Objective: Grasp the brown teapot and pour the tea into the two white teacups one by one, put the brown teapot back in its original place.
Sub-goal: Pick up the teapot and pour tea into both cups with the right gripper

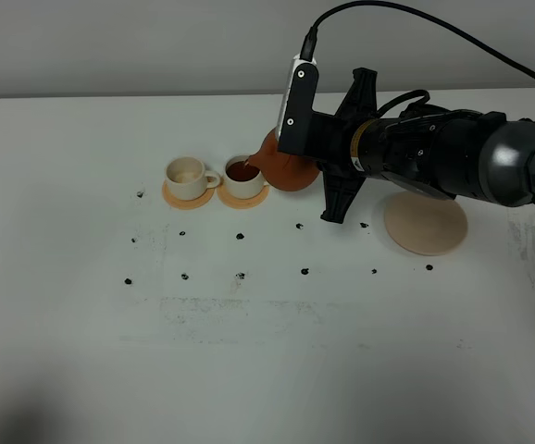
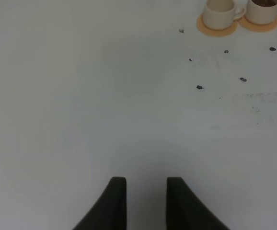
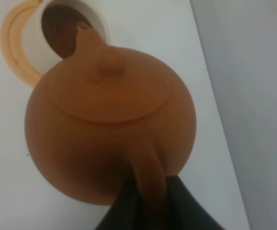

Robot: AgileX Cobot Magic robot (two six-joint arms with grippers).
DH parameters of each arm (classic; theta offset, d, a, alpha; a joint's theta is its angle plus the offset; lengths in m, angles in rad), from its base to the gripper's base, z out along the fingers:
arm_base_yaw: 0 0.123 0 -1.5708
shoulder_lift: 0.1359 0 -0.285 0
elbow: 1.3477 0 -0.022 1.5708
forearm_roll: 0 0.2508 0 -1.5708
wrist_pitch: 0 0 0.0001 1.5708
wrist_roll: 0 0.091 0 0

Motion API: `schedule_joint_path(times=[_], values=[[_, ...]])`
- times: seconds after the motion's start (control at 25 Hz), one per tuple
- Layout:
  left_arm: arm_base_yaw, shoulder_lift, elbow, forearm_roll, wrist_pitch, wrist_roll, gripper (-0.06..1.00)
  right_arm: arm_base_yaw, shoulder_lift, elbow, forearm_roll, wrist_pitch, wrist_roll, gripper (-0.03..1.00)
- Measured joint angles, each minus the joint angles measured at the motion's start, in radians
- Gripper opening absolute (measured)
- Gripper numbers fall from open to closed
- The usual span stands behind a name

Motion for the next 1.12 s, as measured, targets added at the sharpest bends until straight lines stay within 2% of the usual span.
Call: schedule_joint_path(times=[0.52, 1.12], values=[[0.000, 0.000, 0.000, 0.000, 0.000, 0.000, 0.22, 0.000, 0.000, 0.000, -0.019, 0.000, 0.000, 0.09], [0.000, 0.000, 0.000, 0.000, 0.000, 0.000, 0.22, 0.000, 0.005, 0.000, 0.236, 0.002, 0.000, 0.09]])
